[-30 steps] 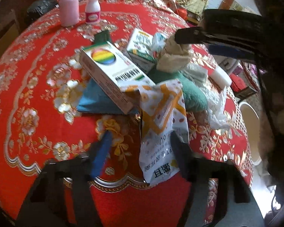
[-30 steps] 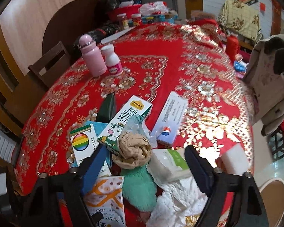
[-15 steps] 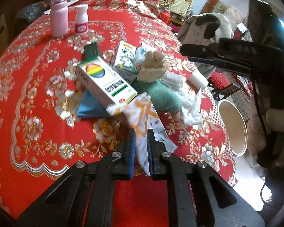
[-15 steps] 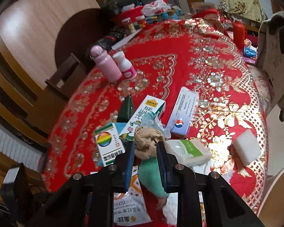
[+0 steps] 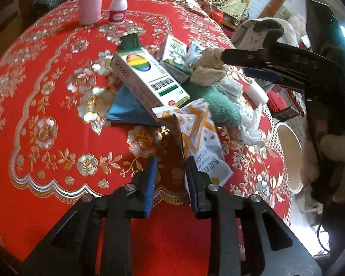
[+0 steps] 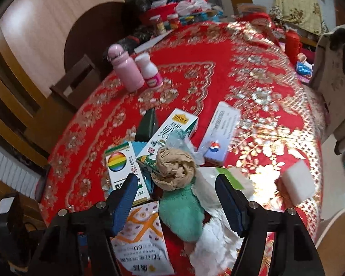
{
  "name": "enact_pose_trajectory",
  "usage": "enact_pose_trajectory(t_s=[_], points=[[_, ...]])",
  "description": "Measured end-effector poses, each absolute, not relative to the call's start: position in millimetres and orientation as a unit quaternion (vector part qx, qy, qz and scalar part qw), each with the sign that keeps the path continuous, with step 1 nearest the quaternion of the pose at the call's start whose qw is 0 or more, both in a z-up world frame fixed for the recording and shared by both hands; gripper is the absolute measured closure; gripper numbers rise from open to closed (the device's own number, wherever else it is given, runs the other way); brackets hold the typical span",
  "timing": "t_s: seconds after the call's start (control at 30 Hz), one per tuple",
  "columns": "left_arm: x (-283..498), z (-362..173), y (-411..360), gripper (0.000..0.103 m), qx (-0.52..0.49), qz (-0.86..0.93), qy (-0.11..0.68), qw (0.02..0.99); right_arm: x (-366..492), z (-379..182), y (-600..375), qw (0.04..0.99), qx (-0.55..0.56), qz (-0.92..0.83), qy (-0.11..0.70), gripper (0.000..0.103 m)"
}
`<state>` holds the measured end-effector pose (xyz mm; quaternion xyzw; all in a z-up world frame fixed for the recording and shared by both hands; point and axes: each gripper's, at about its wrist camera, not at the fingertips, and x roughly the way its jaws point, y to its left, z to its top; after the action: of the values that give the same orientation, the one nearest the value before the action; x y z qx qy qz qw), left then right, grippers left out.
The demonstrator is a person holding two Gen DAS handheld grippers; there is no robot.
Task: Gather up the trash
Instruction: 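Grasp the orange-printed white snack bag with left tool while right tool grasps crumpled tan paper, then carry both held items over the beige bucket and open both tools to drop them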
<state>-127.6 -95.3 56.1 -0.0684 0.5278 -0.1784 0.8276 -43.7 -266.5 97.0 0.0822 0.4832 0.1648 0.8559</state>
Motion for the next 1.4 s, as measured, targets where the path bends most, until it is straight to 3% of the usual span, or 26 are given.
enact_pose_trajectory(t_s=[0.07,0.13,0.23,0.43,0.5,0.67,1.07,1.4], points=[[-124.8,47.4,-97.1,0.076,-0.081,-0.18,0.533,0.823,-33.9,85.9,-259.1,0.852,0.078,0.165,0.491,0.051],[-121.7,42.3,-100.9,0.074,-0.089,-0.185,0.536,0.819,-26.8,76.8,-257.1,0.849,0.082,0.163,0.496,0.072],[-116.4,33.4,-108.3,0.072,-0.101,-0.193,0.538,0.815,-28.1,76.7,-264.7,0.842,0.118,0.167,0.499,0.083],[-111.4,26.1,-110.6,0.075,-0.139,-0.209,0.54,0.803,-56.0,111.1,-285.7,0.847,0.149,0.195,0.472,0.084],[-113.5,28.8,-114.2,0.094,-0.137,-0.224,0.537,0.801,-64.8,120.1,-298.7,0.845,0.172,0.2,0.465,0.084],[-122.7,51.6,-121.8,0.098,-0.122,-0.251,0.517,0.809,-85.7,133.2,-331.3,0.853,0.189,0.183,0.451,0.084],[-128.5,125.4,-191.3,0.098,-0.078,-0.324,0.477,0.813,-145.7,133.6,-446.9,0.873,0.216,0.067,0.432,0.084],[-135.7,116.6,-335.7,0.098,-0.029,-0.415,0.486,0.769,-213.6,106.6,-563.0,0.856,0.242,-0.069,0.452,0.084]])
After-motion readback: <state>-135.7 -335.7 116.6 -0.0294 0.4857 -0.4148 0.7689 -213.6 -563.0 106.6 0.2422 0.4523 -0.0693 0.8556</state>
